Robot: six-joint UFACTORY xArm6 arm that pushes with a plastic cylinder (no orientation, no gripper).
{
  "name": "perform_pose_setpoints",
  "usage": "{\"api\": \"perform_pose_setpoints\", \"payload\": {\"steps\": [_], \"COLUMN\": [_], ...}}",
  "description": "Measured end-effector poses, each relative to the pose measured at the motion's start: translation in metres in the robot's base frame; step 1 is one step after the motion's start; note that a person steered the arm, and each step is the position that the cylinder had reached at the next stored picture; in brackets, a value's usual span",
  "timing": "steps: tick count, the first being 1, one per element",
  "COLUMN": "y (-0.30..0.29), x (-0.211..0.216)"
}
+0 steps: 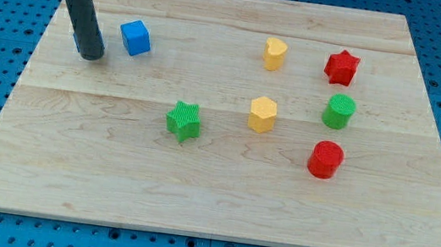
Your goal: Move the yellow heart to the top left of the yellow hexagon
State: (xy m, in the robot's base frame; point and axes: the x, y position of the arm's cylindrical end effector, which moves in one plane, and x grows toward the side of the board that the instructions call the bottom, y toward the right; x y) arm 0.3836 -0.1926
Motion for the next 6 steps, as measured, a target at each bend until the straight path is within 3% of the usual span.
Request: {"api": "perform_pose_setpoints", "payload": {"steps": [1,2,3,4,5,6], "y": [0.097,0.22,0.305,0.294,0.223,0.224], "x": [0.007,-0.01,-0.039,-0.08,-0.076,-0.019]}}
